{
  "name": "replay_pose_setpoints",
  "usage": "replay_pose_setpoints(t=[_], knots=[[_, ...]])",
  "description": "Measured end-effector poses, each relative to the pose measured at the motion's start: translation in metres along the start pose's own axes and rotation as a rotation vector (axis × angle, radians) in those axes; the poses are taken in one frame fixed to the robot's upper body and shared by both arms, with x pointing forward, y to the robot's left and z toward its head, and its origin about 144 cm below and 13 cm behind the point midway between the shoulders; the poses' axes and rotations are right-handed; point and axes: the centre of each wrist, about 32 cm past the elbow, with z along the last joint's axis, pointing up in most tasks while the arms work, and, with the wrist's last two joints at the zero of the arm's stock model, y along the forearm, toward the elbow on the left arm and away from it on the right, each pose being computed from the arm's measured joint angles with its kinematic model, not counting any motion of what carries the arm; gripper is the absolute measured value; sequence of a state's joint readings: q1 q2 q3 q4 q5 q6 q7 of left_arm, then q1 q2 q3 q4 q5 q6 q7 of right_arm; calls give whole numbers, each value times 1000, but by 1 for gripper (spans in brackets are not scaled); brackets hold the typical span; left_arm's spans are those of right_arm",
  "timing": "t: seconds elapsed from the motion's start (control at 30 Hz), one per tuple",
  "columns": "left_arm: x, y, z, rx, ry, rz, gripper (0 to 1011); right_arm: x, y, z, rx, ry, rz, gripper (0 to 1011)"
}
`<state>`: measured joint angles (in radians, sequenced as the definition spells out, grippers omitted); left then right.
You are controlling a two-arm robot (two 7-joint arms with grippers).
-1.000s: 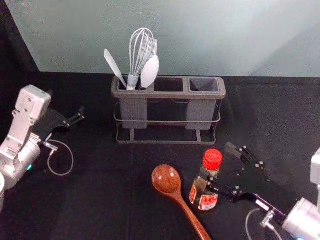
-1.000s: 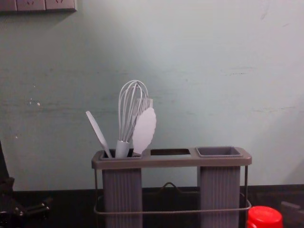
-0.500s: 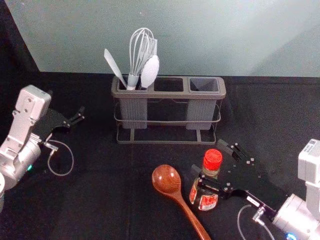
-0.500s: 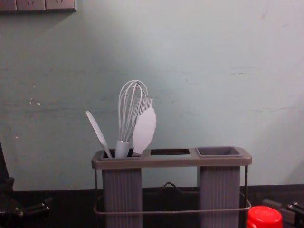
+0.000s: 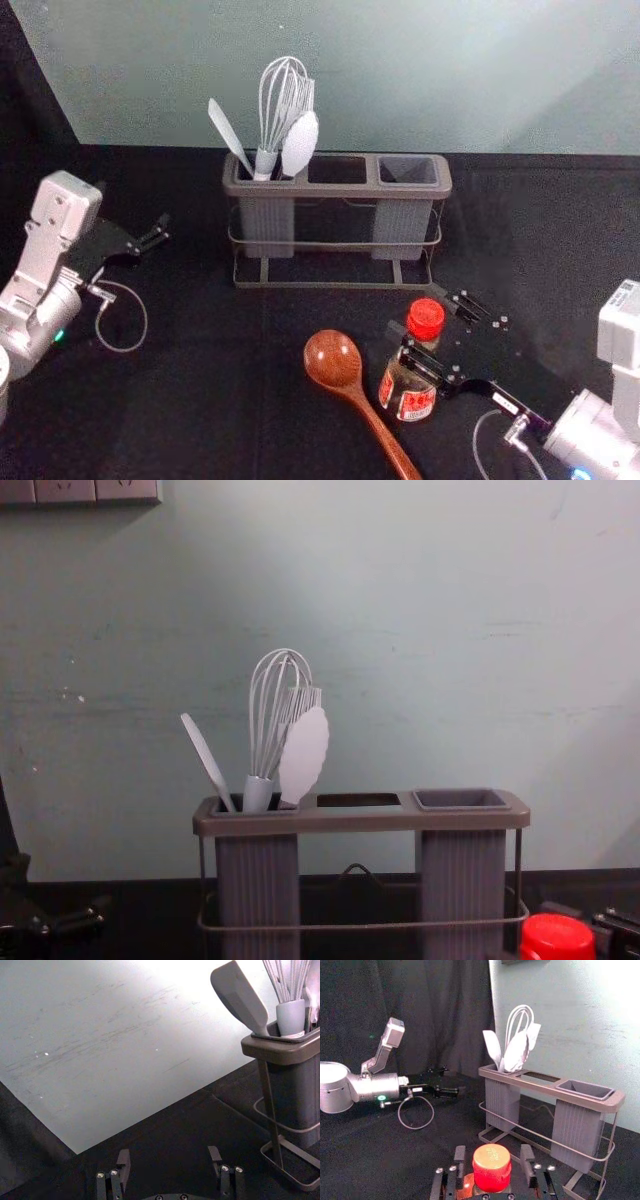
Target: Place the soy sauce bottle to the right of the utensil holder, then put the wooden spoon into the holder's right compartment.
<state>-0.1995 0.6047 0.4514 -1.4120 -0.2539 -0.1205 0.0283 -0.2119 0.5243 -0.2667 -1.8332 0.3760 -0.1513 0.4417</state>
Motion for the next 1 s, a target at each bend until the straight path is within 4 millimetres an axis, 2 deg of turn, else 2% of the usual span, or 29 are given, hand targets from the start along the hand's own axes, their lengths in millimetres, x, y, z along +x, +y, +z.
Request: replay_pose_setpoints(t=[0.13,0.23,0.37,0.73,1.0], knots=[[0,0,0,0,0,0,1011,-1,-1,1,3,0,2,624],[0,0,0,0,0,0,1011,-1,-2,2,6,-1,3,477],[0,0,0,0,0,0,1011,-2,-2,3,8,0,4,399],[0,0,0,0,0,0,1011,-1,-7,10,18,-7,3,392],[0,0,0,0,0,0,1011,11,-18,20,20,-34,-43,392]])
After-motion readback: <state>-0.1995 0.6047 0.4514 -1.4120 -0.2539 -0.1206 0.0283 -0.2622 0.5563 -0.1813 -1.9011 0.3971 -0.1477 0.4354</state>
